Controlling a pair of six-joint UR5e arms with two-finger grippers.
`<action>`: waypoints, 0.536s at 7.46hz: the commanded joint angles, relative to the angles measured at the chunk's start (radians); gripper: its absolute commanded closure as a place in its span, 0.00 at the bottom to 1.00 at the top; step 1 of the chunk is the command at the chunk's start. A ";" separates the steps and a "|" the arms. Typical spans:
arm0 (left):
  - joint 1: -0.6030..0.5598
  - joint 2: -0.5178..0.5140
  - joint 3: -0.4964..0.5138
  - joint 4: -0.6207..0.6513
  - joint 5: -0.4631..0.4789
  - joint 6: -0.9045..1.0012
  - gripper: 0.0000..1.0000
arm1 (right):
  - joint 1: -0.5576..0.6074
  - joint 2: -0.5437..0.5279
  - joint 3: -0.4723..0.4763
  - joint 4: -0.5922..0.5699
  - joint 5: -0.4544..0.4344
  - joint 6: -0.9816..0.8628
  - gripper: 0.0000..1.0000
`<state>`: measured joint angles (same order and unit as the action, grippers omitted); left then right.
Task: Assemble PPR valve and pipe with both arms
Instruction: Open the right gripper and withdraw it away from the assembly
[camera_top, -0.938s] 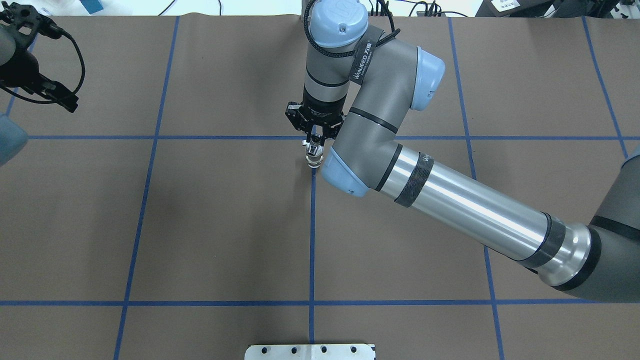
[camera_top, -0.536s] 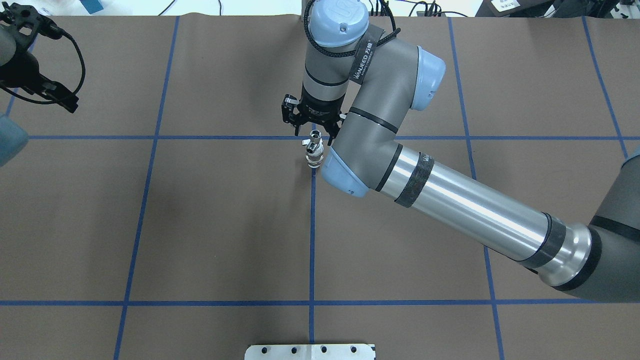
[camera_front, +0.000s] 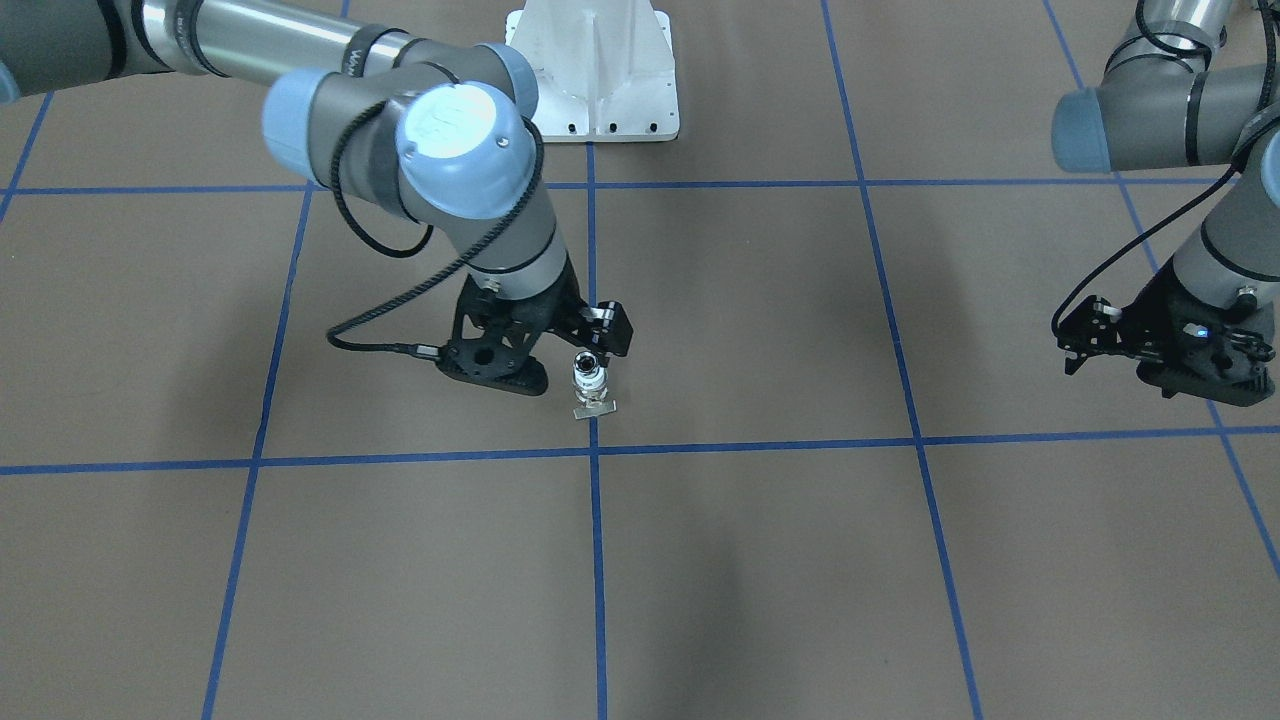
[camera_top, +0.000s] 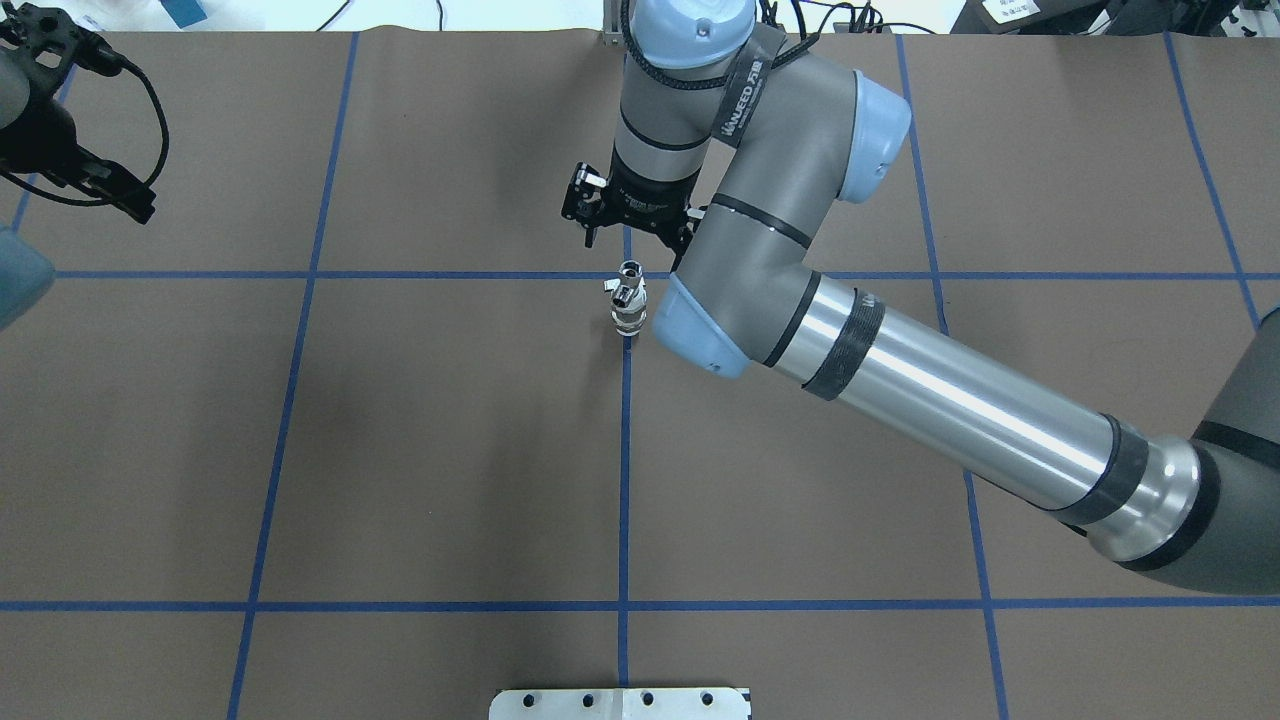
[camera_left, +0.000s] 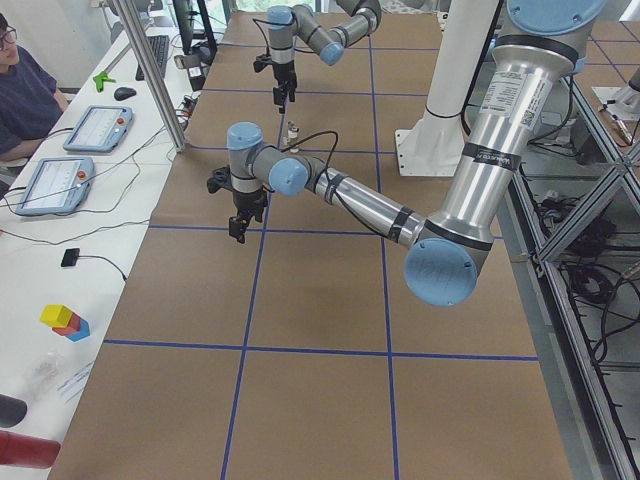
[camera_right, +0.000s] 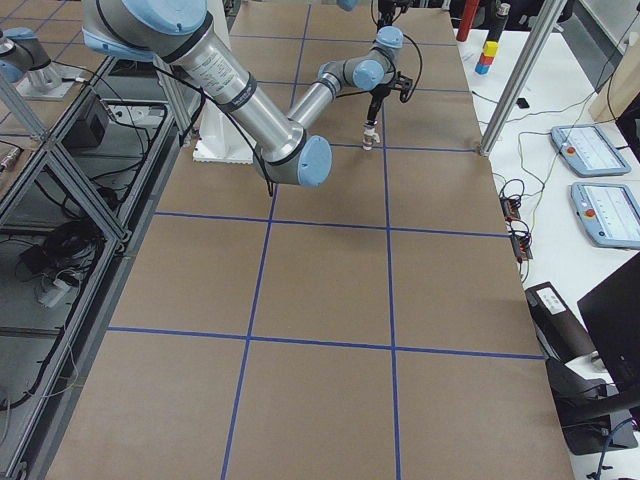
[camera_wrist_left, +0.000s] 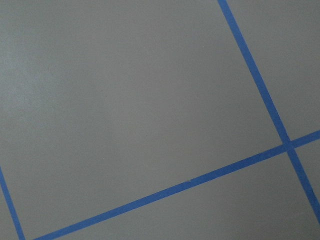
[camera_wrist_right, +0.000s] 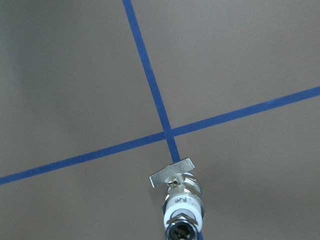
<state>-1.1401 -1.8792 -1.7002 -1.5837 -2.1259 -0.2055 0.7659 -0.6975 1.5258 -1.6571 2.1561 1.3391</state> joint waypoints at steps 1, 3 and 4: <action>-0.044 0.017 -0.004 0.004 -0.049 0.066 0.00 | 0.109 -0.208 0.267 -0.201 0.019 -0.253 0.00; -0.139 0.092 -0.003 -0.004 -0.052 0.203 0.00 | 0.264 -0.351 0.289 -0.271 0.028 -0.593 0.00; -0.215 0.125 -0.003 0.002 -0.087 0.247 0.00 | 0.365 -0.447 0.280 -0.267 0.086 -0.773 0.00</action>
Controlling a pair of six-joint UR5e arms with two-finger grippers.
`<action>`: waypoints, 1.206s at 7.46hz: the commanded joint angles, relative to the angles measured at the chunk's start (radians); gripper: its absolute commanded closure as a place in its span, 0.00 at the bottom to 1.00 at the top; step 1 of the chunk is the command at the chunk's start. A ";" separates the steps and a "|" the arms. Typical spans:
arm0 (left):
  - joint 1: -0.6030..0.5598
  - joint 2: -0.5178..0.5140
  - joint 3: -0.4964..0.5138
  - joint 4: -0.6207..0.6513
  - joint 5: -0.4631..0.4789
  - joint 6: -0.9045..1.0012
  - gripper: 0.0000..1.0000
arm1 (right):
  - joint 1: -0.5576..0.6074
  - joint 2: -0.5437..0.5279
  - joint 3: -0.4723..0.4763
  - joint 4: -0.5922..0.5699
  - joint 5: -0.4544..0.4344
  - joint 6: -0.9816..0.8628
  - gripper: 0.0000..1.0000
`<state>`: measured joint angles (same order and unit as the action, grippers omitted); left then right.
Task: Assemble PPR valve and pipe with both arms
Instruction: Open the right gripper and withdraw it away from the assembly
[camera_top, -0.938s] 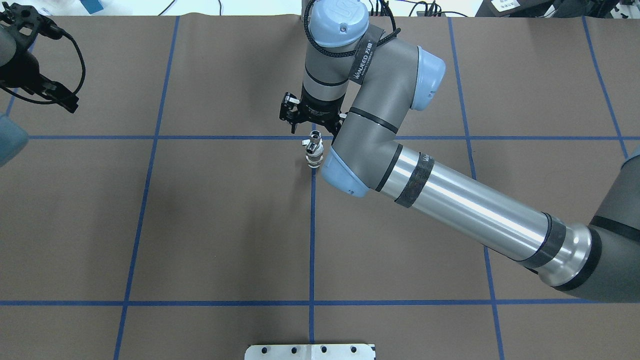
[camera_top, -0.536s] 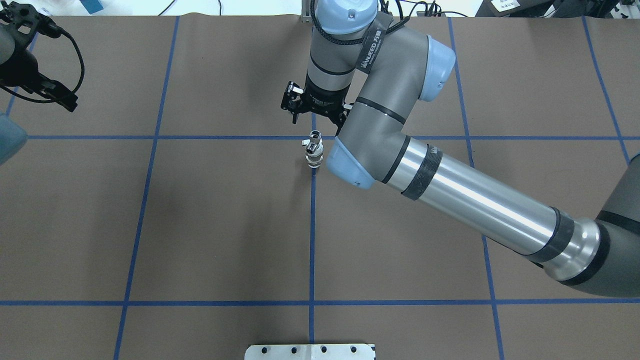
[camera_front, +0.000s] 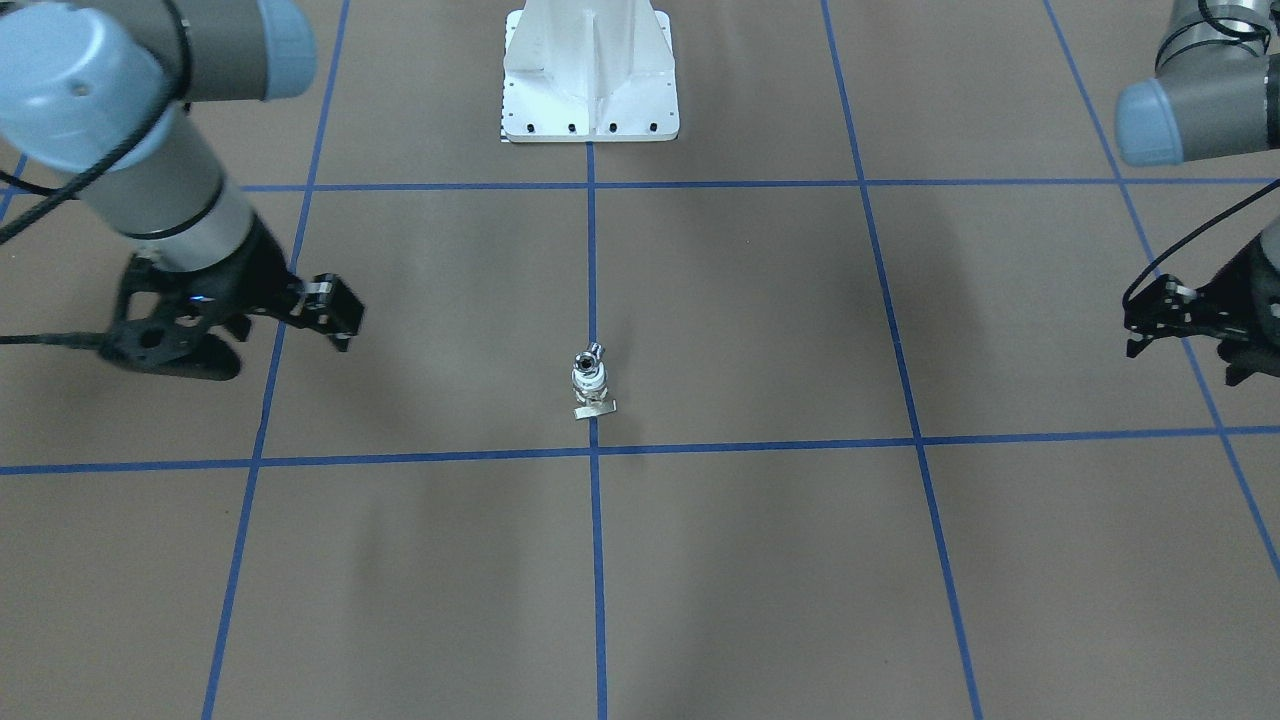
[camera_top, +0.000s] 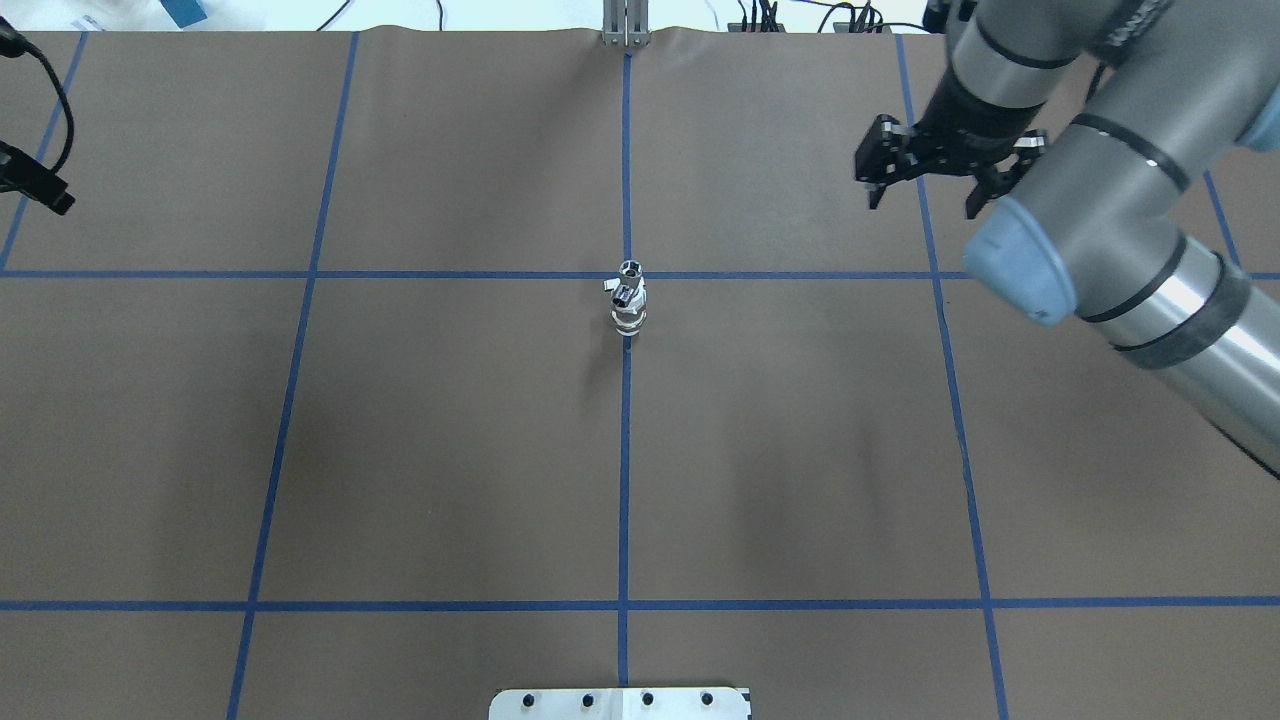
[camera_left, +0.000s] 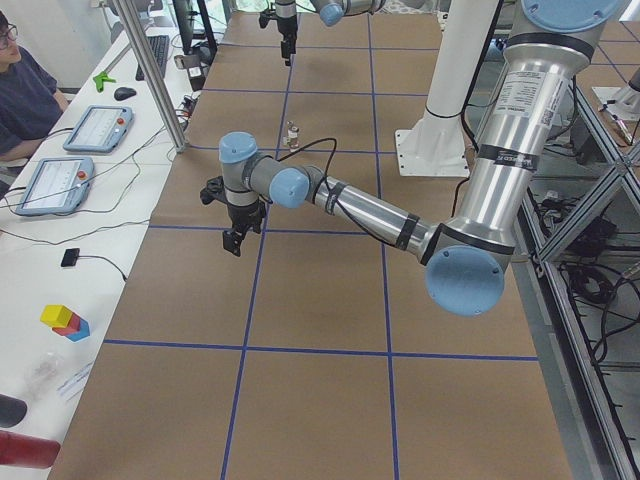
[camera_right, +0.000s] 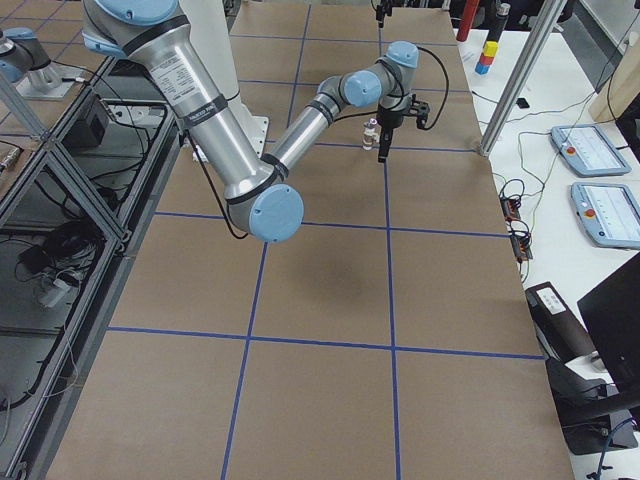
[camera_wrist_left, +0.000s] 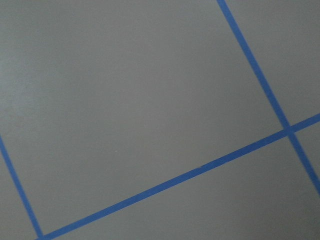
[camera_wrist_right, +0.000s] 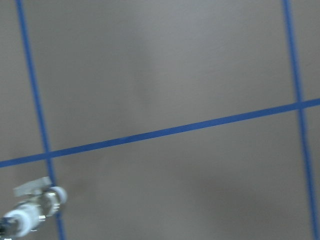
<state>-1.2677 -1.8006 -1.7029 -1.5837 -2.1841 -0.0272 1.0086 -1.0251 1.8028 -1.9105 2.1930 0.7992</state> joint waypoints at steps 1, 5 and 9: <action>-0.146 0.087 0.008 0.004 -0.095 0.110 0.00 | 0.221 -0.198 -0.028 -0.012 0.091 -0.443 0.00; -0.262 0.168 0.101 -0.004 -0.103 0.251 0.00 | 0.425 -0.410 -0.085 0.005 0.099 -0.768 0.00; -0.349 0.244 0.068 -0.024 -0.153 0.251 0.00 | 0.525 -0.452 -0.250 0.180 0.114 -0.857 0.00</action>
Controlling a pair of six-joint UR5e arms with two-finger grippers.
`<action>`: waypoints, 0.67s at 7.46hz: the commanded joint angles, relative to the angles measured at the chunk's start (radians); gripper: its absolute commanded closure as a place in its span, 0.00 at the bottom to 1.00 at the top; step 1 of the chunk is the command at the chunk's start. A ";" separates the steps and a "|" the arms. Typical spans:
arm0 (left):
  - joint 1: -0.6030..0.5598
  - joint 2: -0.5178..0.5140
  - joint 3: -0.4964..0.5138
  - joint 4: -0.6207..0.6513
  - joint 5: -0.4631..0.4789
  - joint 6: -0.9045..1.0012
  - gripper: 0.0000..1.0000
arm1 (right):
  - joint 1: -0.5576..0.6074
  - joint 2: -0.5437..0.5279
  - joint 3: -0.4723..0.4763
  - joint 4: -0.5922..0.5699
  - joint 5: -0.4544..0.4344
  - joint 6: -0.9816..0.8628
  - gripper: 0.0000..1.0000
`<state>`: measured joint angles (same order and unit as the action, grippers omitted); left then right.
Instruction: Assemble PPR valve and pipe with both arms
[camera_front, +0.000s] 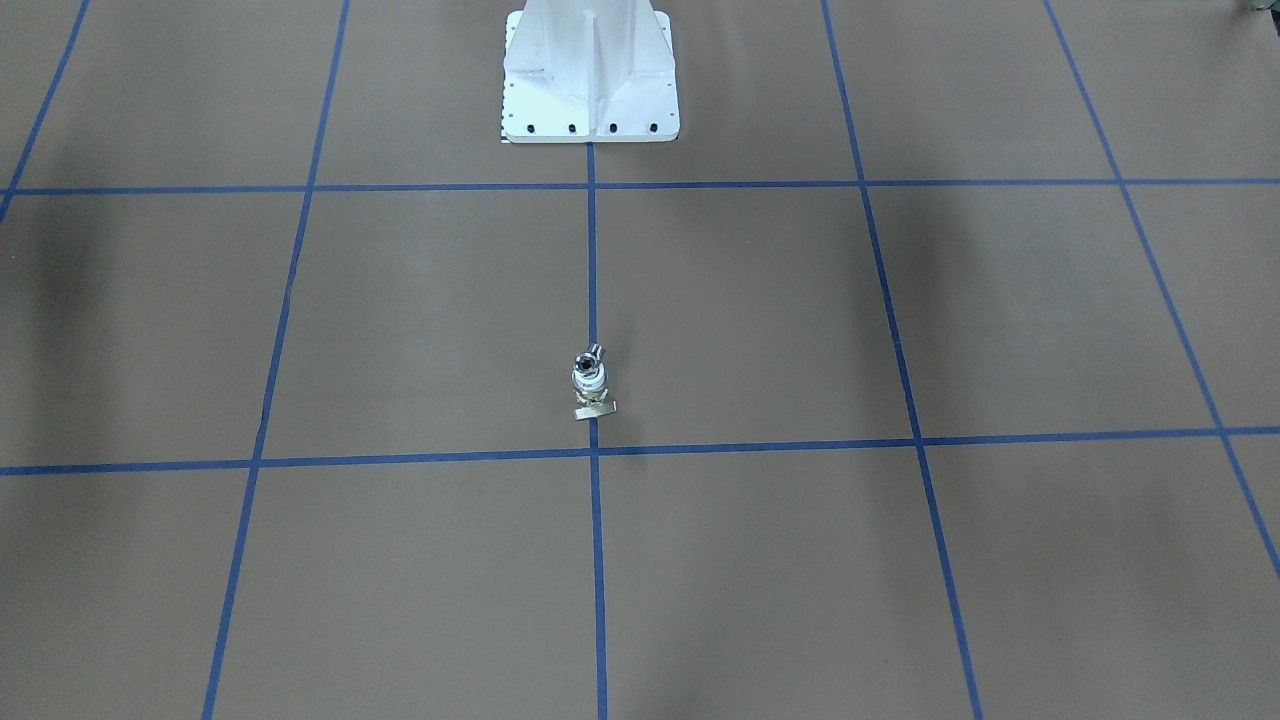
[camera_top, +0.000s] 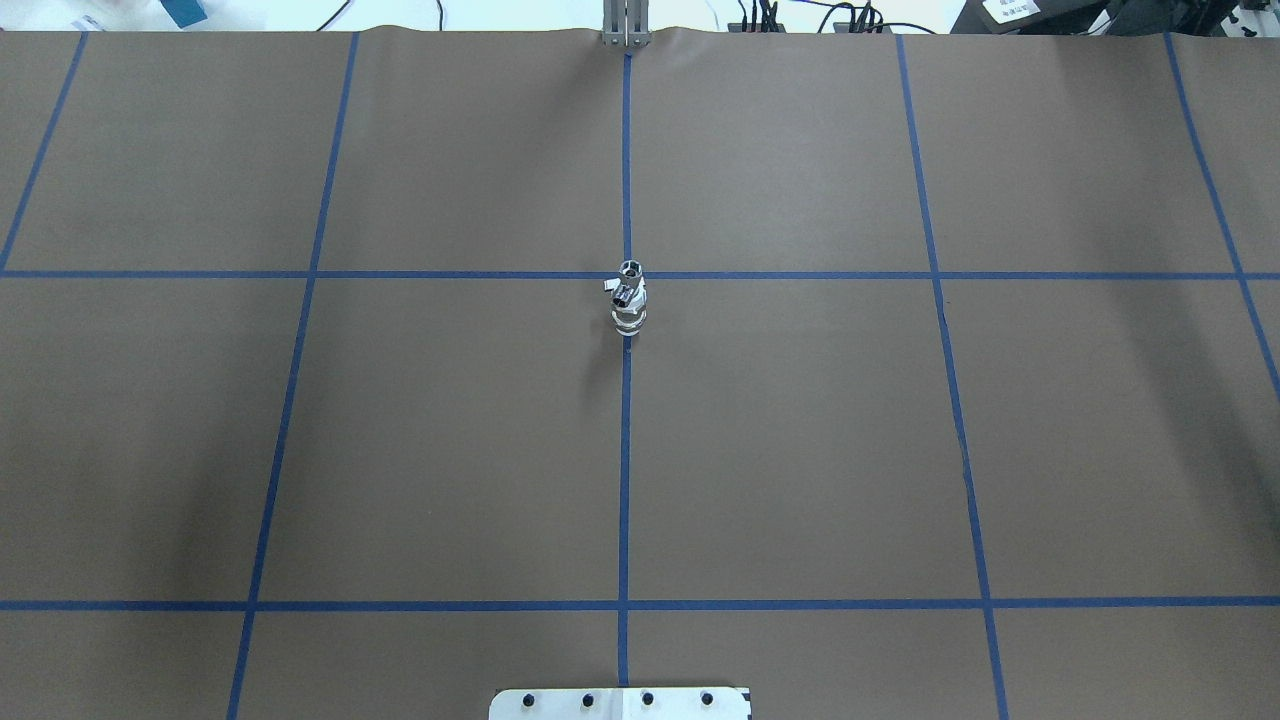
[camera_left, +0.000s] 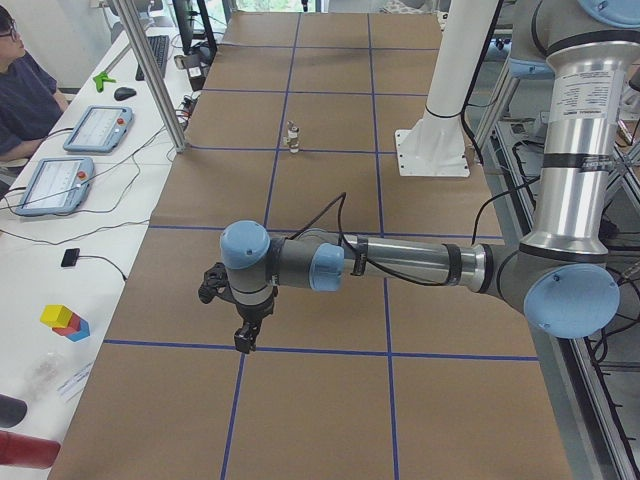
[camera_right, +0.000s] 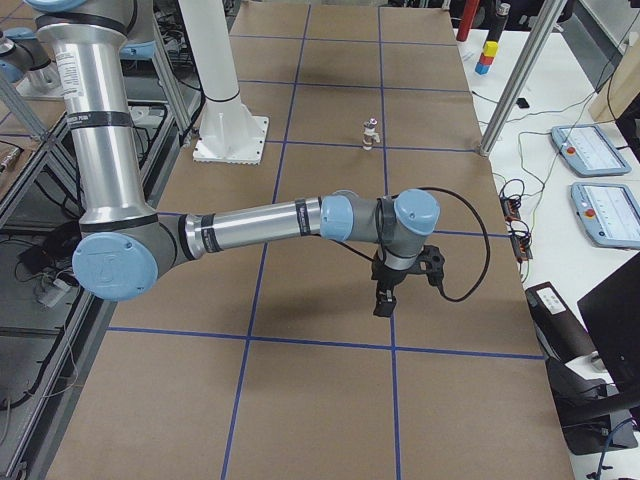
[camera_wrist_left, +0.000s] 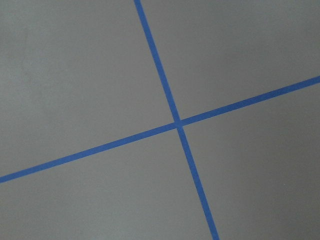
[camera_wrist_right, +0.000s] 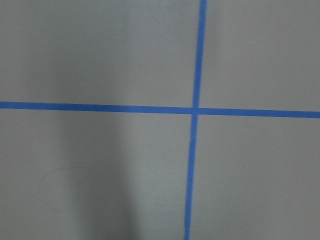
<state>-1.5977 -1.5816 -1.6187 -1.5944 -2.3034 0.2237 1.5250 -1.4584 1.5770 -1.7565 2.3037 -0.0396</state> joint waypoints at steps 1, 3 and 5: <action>-0.019 0.025 -0.010 -0.016 -0.036 -0.001 0.00 | 0.009 -0.051 -0.014 0.029 -0.006 -0.031 0.00; -0.016 0.025 -0.007 -0.013 -0.030 -0.012 0.00 | 0.009 -0.069 -0.020 0.029 -0.007 -0.020 0.00; -0.015 0.023 -0.004 -0.010 -0.025 -0.012 0.00 | 0.024 -0.071 -0.020 0.046 -0.009 -0.016 0.00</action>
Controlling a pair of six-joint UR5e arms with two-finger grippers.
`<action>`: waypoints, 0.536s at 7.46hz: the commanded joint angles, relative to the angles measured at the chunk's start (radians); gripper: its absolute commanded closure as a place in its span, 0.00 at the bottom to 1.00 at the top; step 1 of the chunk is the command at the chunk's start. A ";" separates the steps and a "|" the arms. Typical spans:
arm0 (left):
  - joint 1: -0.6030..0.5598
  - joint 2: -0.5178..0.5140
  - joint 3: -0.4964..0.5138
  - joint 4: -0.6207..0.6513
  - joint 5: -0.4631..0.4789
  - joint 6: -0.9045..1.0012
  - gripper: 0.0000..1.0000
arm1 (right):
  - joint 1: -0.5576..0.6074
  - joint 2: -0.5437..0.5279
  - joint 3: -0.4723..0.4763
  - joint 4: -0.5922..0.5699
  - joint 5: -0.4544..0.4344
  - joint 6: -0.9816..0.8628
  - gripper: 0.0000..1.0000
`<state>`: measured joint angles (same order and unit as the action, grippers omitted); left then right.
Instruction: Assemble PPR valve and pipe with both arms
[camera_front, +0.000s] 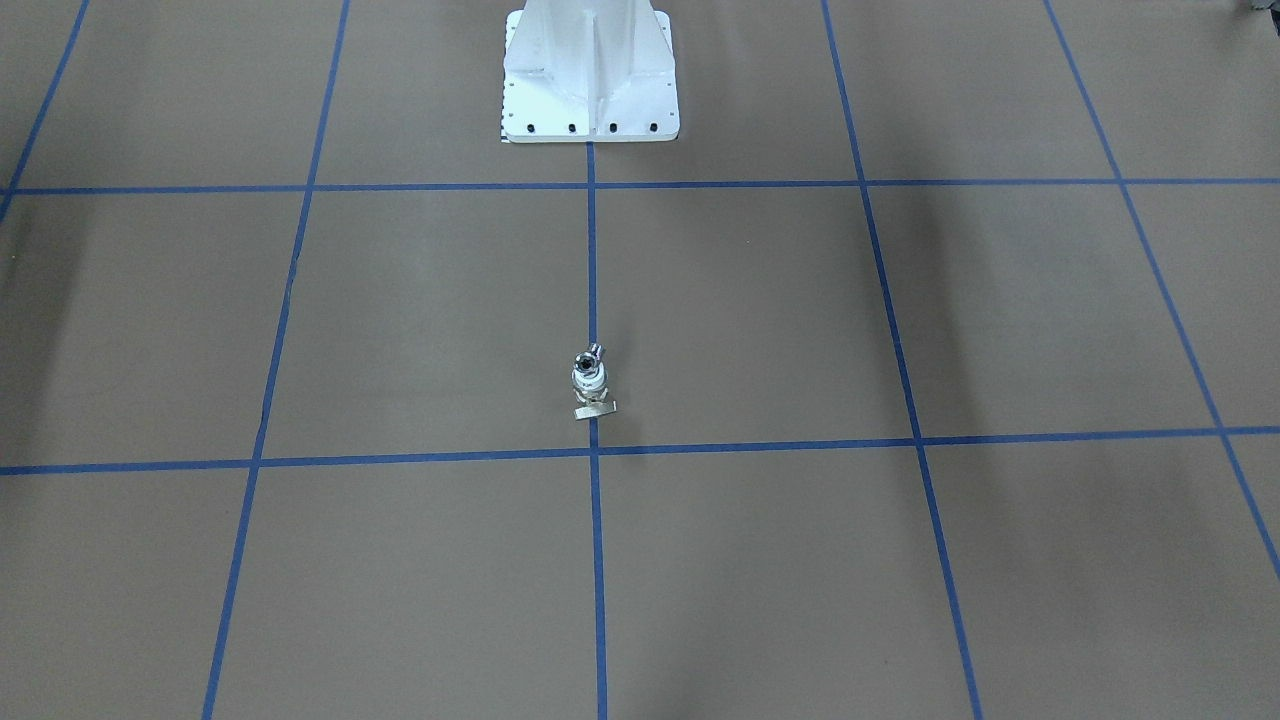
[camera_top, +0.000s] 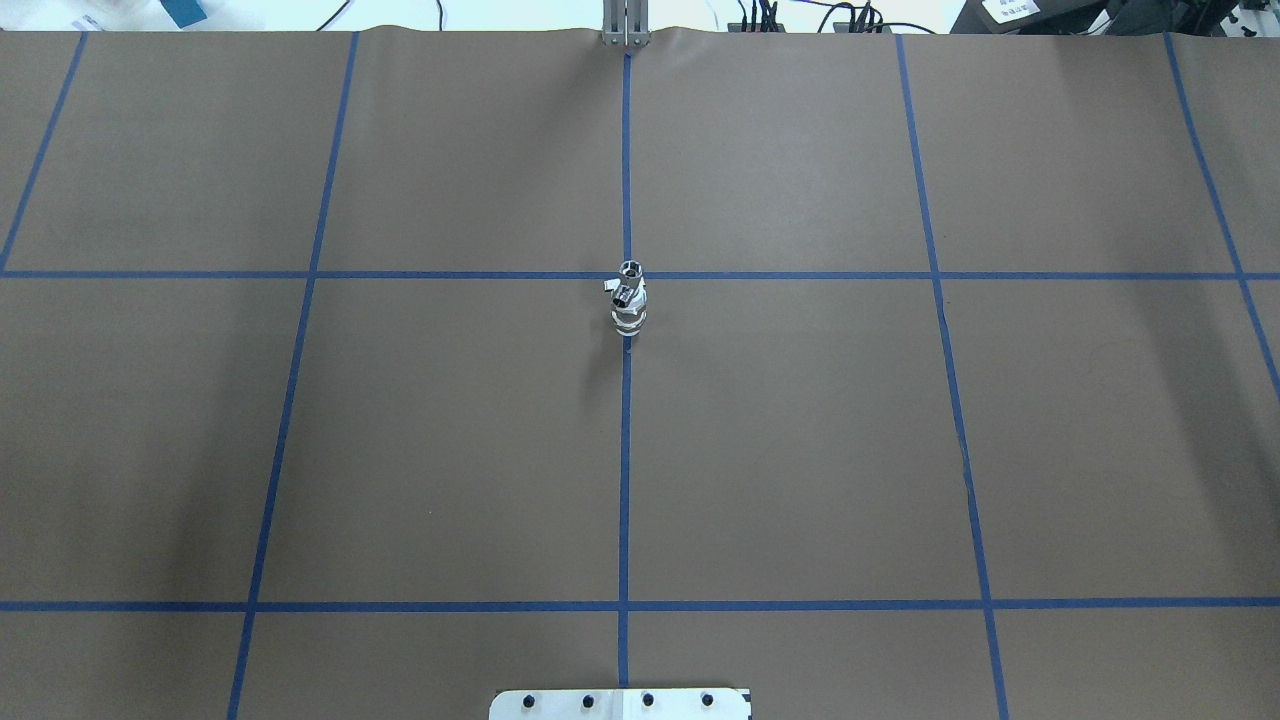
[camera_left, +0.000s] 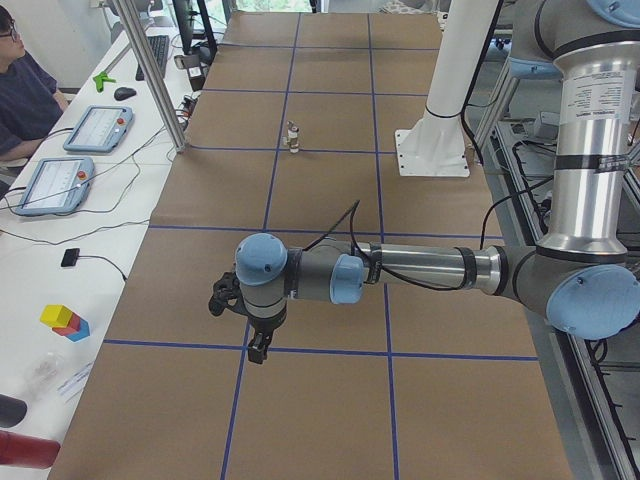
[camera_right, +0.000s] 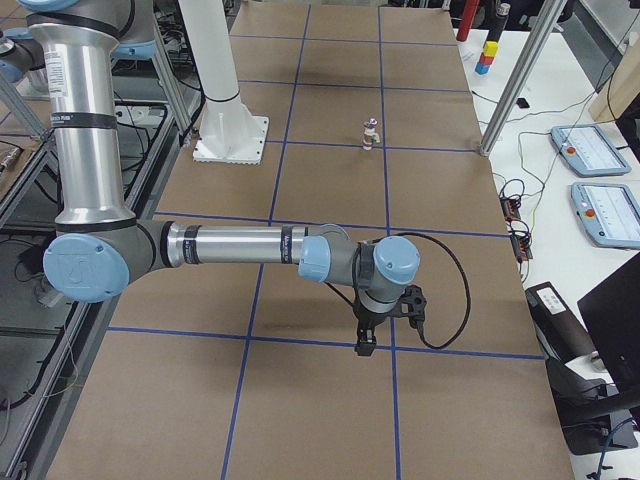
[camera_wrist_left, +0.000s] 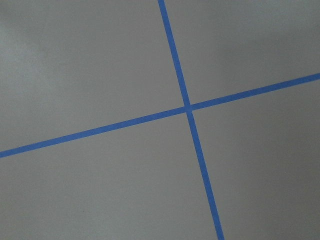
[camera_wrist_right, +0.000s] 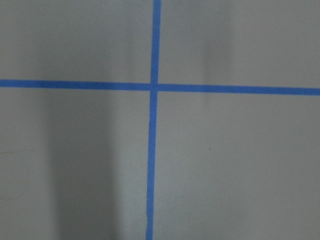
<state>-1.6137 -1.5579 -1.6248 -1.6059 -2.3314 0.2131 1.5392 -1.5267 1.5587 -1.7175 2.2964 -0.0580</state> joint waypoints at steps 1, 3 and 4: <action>0.002 -0.001 0.002 0.003 0.003 -0.003 0.00 | 0.010 0.005 -0.002 0.007 -0.002 0.003 0.00; 0.002 -0.001 0.005 0.003 0.003 0.000 0.00 | 0.021 0.007 0.003 0.006 0.000 0.004 0.00; 0.002 -0.001 0.006 0.004 0.003 0.000 0.00 | 0.021 0.007 0.000 0.006 -0.002 0.004 0.00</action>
<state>-1.6123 -1.5585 -1.6203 -1.6028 -2.3286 0.2125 1.5577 -1.5212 1.5594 -1.7114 2.2955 -0.0539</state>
